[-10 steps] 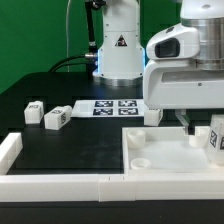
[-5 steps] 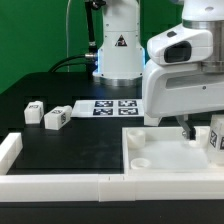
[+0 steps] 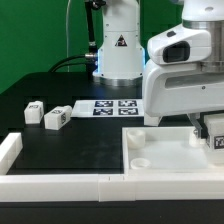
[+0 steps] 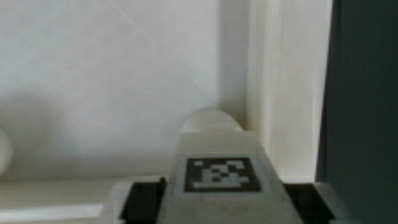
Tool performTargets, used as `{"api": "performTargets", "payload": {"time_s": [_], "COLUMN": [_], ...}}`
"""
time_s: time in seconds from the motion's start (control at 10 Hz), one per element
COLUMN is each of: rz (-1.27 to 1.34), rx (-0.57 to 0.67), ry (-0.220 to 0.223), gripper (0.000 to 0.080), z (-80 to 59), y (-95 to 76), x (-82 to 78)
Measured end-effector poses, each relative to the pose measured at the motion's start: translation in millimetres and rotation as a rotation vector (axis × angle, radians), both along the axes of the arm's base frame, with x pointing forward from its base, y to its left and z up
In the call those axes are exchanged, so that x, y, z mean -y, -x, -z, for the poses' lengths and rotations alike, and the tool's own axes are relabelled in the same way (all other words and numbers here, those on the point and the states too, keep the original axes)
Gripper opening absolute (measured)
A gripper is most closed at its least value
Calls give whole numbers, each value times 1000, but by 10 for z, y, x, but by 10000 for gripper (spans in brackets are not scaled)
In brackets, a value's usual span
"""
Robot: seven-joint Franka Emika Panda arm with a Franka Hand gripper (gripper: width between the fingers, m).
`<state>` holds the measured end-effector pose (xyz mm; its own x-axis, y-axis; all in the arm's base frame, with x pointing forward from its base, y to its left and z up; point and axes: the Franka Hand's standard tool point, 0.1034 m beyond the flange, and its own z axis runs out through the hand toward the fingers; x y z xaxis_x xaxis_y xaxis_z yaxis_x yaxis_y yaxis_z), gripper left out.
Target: Assemble one leg
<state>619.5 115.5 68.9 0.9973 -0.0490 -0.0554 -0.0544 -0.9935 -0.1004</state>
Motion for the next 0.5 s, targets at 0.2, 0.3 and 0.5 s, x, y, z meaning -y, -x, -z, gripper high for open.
{"api": "performTargets", "payload": {"time_s": [0.2,0.3,0.5], "rz": [248,406,720], "rx": [-23,-31,-59], "ry": [6,12,20], "gripper": [290,290,291], "z": [4,8,11], "y": [-2,-8,-11], "x": [-4,-24,-60]}}
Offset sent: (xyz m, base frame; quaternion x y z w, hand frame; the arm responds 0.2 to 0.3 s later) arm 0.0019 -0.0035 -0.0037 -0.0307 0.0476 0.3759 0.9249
